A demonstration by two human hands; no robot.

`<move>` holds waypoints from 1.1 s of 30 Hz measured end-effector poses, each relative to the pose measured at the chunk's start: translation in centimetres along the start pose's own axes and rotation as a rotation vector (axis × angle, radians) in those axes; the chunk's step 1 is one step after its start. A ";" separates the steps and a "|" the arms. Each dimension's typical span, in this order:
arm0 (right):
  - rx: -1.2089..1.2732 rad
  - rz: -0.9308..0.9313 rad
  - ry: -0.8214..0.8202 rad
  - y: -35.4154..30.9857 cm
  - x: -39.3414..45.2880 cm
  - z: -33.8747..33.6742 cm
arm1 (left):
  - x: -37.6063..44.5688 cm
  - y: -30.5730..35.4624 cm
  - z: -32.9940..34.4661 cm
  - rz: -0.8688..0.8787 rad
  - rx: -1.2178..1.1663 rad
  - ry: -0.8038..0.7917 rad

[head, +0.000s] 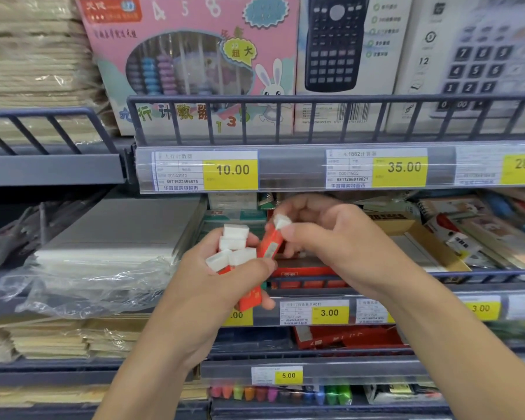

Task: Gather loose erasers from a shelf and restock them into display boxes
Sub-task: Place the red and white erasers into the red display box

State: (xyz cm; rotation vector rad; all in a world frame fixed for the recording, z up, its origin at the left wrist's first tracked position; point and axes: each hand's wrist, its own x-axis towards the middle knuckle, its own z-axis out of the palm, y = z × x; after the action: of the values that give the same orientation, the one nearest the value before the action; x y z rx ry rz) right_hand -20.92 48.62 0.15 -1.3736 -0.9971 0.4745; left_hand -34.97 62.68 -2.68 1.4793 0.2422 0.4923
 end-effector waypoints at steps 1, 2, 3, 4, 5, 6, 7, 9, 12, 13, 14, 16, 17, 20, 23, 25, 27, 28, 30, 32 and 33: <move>0.088 0.025 0.048 0.0 0.1 -0.1 | 0.1 -0.1 -0.2 -0.006 -0.002 0.022; 0.159 0.047 0.089 0.0 0.0 -0.3 | 0.2 -0.3 -0.4 -0.013 -0.005 0.041; 0.193 0.063 0.116 -0.1 0.0 -0.6 | 0.3 -0.4 -0.5 -0.019 -0.008 0.053; 0.183 0.078 0.129 -0.2 -0.1 -0.9 | 0.4 -0.5 -0.7 -0.024 -0.011 0.059; 0.129 0.097 0.131 -0.3 -0.2 -1.5 | 0.4 -0.5 -0.8 -0.028 -0.016 0.061; 0.016 0.121 0.129 -0.5 -0.4 -2.1 | 0.5 -0.5 -0.8 -0.032 -0.024 0.062; -0.157 0.139 0.124 -0.8 -0.5 -2.8 | 0.5 -0.6 -0.8 -0.035 -0.035 0.061; -0.483 0.160 0.082 -1.0 -0.2 -4.4 | 0.5 -0.6 -0.9 -0.036 -0.048 0.058; -0.759 0.203 0.035 -0.6 0.5 -5.8 | 0.4 -0.7 -0.9 -0.019 -0.036 0.038; -0.879 0.199 0.007 -0.4 0.8 -6.0 | 0.4 -0.8 -0.9 -0.010 -0.028 0.029; -1.013 0.198 -0.032 -0.2 1.0 -6.2 | 0.5 -0.8 -0.9 -0.003 -0.019 0.023; -1.223 0.237 -0.109 0.1 1.4 -6.3 | 0.5 -0.9 -0.9 0.007 -0.009 0.016; -1.277 0.274 -0.142 0.3 1.6 -6.3 | 0.5 -1.0 -0.9 0.009 -0.008 0.016; -1.323 0.324 -0.198 0.9 2.2 -6.3 | 0.7 -1.0 -1.0 0.015 -0.007 0.033; -1.321 0.256 -0.218 1.2 2.5 -6.2 | 0.8 -1.0 -1.3 0.017 -0.007 0.063; -1.317 0.235 -0.227 1.5 2.7 -6.4 | 0.9 -1.1 -1.5 0.013 -0.011 0.069; -1.322 0.227 -0.230 1.8 2.9 -6.6 | 0.9 -1.1 -1.6 0.012 -0.006 0.063; -1.324 0.228 -0.231 1.9 2.9 -6.7 | 0.9 -1.2 -1.6 0.012 -0.004 0.059; -1.317 0.230 -0.240 1.9 3.0 -6.6 | 0.9 -1.2 -1.7 0.011 -0.004 0.058; -1.300 0.228 -0.252 1.9 3.1 -6.5 | 0.9 -1.3 -1.8 0.009 -0.008 0.061; -1.296 0.228 -0.262 1.8 3.2 -6.4 | 1.0 -1.3 -1.8 0.007 -0.010 0.063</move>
State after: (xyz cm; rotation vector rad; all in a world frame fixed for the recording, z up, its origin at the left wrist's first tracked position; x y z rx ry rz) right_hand -13.58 47.71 0.12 -2.6416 -1.4516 0.1229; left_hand -34.68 64.69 -4.01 1.4565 0.2834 0.5458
